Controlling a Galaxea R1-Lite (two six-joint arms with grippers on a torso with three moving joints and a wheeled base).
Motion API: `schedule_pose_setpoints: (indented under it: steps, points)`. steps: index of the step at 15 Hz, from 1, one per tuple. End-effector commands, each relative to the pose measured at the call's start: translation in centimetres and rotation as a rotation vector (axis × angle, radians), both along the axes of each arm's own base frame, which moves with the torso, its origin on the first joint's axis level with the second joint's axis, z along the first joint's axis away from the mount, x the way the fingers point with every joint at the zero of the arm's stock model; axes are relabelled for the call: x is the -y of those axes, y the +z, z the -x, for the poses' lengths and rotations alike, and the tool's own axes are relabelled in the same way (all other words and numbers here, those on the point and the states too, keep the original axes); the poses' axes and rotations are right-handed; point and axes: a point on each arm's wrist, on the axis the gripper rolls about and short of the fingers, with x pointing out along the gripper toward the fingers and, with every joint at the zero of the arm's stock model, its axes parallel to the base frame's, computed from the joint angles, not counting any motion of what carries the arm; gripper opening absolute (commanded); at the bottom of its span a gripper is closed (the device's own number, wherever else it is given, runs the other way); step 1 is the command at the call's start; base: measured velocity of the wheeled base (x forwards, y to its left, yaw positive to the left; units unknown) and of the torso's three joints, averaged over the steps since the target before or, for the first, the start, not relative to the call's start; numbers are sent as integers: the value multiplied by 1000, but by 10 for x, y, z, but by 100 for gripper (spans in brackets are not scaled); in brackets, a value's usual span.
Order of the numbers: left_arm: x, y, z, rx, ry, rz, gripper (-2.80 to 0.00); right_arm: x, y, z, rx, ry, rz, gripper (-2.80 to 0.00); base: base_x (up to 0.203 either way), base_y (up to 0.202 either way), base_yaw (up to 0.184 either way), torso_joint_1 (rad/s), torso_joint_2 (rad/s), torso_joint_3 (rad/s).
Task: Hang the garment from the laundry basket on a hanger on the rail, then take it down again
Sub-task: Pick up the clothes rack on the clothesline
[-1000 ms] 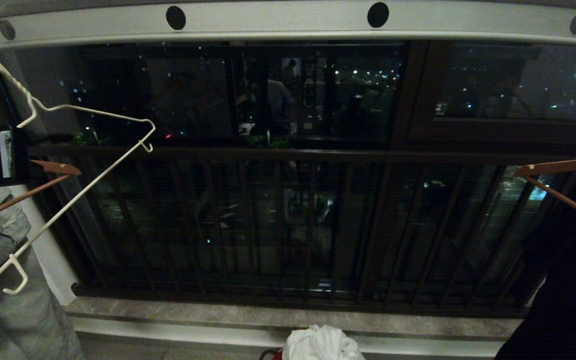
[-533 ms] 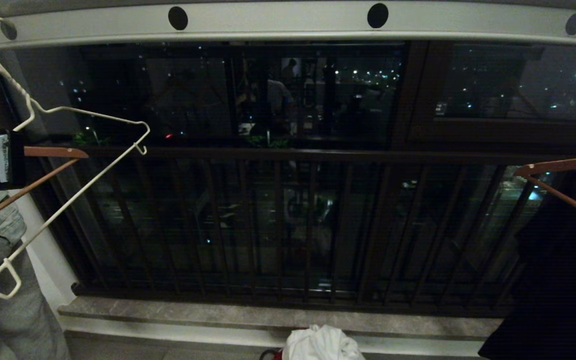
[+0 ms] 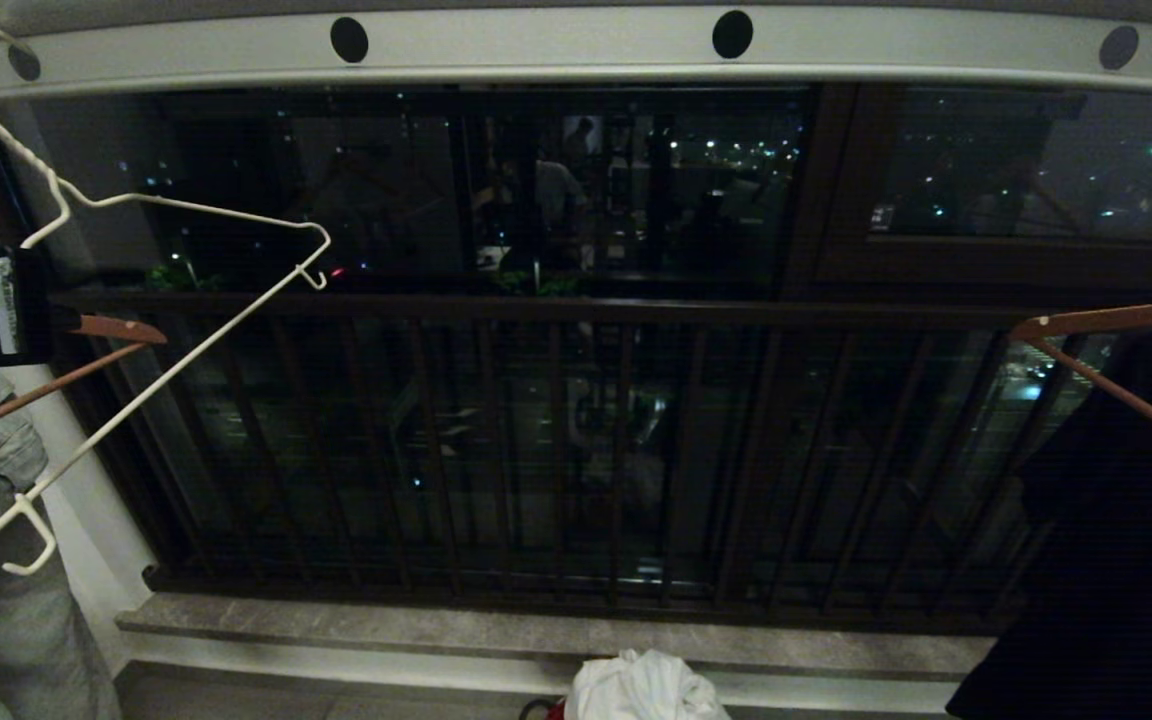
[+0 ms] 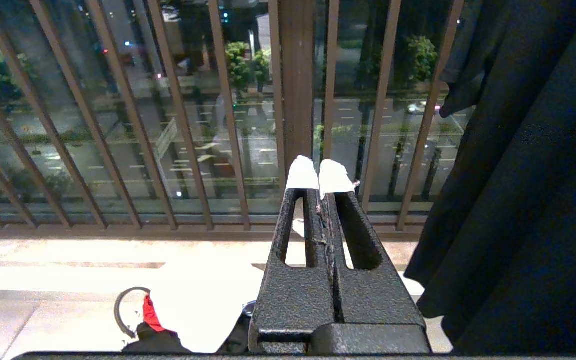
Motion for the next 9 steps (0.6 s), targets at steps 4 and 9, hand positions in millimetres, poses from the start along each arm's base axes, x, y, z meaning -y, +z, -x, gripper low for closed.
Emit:
schedule_pose_setpoints:
  steps: [4,9]
  points:
    - [-2,8,15,49,3,6,-280,0,0,0,-1,0,0,-280,0,0,0,0,0,0]
    - [-3,14,26,87,4,10,-280,0,0,0,-1,0,0,-280,0,0,0,0,0,0]
